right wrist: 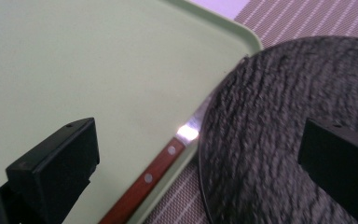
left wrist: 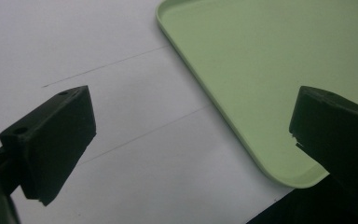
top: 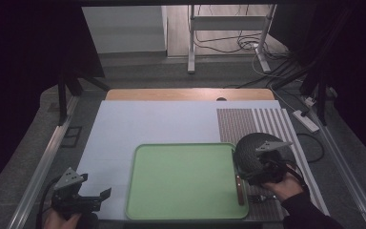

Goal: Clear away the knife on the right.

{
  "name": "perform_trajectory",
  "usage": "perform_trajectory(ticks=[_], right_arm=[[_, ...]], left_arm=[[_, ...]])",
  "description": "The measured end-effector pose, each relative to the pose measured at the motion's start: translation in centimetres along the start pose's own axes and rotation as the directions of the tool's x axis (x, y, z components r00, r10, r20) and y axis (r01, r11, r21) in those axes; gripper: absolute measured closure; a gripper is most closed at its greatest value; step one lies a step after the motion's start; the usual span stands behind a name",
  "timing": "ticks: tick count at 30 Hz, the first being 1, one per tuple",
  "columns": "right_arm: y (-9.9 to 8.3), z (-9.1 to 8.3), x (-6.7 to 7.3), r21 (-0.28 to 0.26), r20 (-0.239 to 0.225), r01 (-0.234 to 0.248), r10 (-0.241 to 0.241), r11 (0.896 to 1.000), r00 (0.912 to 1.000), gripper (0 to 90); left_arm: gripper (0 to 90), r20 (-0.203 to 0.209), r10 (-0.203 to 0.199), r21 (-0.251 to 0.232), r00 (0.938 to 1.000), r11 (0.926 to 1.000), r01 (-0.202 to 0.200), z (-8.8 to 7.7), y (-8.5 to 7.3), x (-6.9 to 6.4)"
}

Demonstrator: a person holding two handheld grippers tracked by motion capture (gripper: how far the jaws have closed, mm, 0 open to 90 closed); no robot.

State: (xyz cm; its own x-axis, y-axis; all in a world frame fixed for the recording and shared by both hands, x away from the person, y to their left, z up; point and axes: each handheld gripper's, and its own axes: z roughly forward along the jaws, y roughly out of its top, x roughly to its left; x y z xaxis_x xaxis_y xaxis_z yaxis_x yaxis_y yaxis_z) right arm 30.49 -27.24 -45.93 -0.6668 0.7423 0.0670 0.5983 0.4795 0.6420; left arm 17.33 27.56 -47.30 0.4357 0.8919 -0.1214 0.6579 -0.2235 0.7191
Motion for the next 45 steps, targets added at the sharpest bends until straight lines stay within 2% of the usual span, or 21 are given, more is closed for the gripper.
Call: perform_trajectory(ticks=[11,25,38,45], right_arm=[[-1.9,-2.0,-0.5,-0.043,0.039,-0.041,0.043,0.998,0.9983,0.0],[-4.3,-4.6,-0.6,-0.104,0.094,-0.085,0.095,0.991,0.991,0.0],[-6.3,-5.9,-0.7,-0.11,0.123,-0.121,0.134,0.987,0.9834,0.0],[-6.7,-6.4,-0.6,-0.111,0.131,-0.13,0.144,0.985,0.9809,0.0]], left_arm=[[1.0,0.003,-0.002,0.002,1.0,1.0,0.002,0.0,0.0,0.0],[0.9,0.002,-0.005,0.009,1.0,0.9999,0.005,0.1,0.0,0.1],[0.8,-0.005,-0.009,0.016,1.0,0.9998,0.009,0.1,0.0,0.0],[1.2,-0.019,-0.007,0.03,0.9998,0.9995,0.007,0.3,0.1,0.0]])
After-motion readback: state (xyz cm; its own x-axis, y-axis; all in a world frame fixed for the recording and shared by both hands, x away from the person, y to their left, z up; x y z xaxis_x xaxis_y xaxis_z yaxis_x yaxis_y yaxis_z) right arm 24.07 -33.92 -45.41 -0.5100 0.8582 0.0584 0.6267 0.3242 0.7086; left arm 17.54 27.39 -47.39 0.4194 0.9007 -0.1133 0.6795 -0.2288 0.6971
